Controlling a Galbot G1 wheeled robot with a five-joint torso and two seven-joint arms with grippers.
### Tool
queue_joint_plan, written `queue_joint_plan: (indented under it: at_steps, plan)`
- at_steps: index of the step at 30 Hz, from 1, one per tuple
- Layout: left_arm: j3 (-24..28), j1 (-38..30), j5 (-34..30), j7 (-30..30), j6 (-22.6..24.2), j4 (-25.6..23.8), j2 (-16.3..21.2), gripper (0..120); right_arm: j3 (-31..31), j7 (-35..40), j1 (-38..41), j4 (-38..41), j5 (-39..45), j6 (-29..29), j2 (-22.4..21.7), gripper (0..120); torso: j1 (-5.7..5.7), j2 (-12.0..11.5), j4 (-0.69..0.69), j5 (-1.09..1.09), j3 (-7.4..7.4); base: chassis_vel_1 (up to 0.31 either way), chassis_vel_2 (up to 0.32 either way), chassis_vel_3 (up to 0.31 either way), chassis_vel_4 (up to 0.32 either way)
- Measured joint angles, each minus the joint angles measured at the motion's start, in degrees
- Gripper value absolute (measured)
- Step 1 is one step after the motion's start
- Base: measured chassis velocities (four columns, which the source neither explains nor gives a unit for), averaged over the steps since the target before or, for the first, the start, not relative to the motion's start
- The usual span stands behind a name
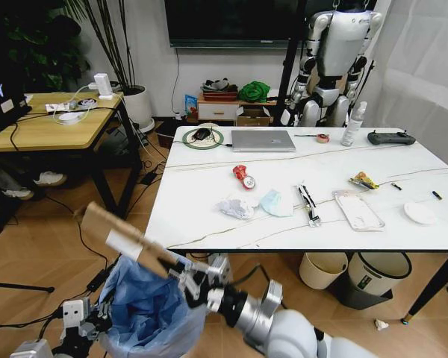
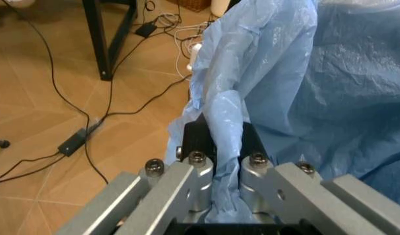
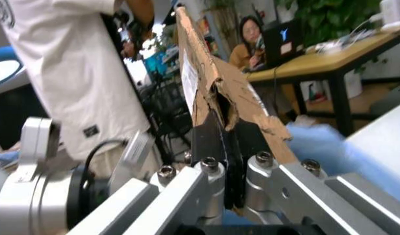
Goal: Pick up the trash bin and place the trash from the table into it.
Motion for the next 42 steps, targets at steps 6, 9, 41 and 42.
queue_joint_plan:
  at_steps: [6, 9, 41, 42]
  plan:
    - [0.2, 0.1, 0.0, -0.1, 0.1, -0.3, -0.6, 0, 0.0, -0.6, -2.0, -0.6, -2.3, 0.1, 1.0, 0, 0.0, 0.0, 0.0, -0.01, 0.0, 0.0, 0.0, 0.0, 0.0]
    - [0.4, 0.1, 0.1, -0.1, 0.1, -0.3, -0.7, 0, 0.4, -0.6, -2.1, -0.6, -2.5, 0.1, 1.2, 0, 0.0, 0.0, 0.0, 0.0, 0.0, 0.0, 0.0, 0.0, 0.0]
    - [1.2, 0.2, -2.4, -0.9, 1.3, -0.6, 0.3, 0, 6.6, 0.0, -6.6, -3.1, -7.5, 1.3, 2.7, 98, 0.0, 0.0, 0.0, 0.0, 0.0, 0.0, 0.0, 0.0, 0.0]
    - [1.1, 0.4, -2.5, -0.9, 1.3, -0.8, 0.3, 0, 7.3, 0.1, -6.5, -2.9, -7.5, 1.3, 3.1, 99, 0.0, 0.0, 0.0, 0.0, 0.0, 0.0, 0.0, 0.0, 0.0]
